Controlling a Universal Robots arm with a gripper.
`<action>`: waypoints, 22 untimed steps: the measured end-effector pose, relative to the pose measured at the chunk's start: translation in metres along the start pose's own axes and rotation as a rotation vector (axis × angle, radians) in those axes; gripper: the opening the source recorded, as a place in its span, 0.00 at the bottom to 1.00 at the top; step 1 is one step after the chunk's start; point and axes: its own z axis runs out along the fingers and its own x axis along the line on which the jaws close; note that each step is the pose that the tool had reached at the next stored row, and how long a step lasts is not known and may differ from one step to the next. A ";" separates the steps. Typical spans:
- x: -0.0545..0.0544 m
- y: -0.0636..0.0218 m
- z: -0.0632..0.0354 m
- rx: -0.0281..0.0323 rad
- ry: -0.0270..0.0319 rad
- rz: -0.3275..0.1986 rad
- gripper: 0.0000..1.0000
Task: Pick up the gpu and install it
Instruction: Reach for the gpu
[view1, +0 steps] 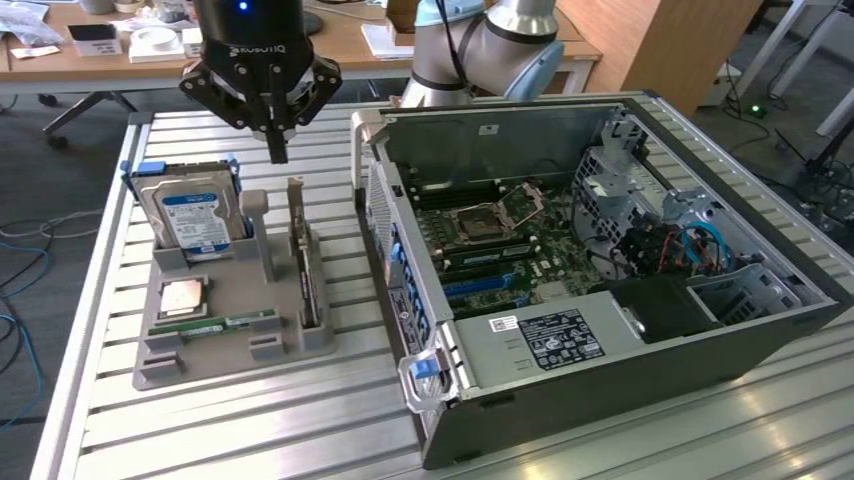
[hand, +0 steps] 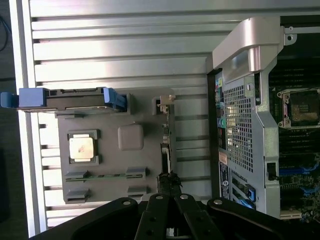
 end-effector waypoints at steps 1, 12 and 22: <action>0.000 0.0000 0.0000 0.0000 0.0000 0.000 0.11; -0.001 -0.0073 -0.0003 0.0001 0.0000 0.000 0.11; -0.001 -0.0152 -0.0007 0.0008 0.0000 0.000 0.11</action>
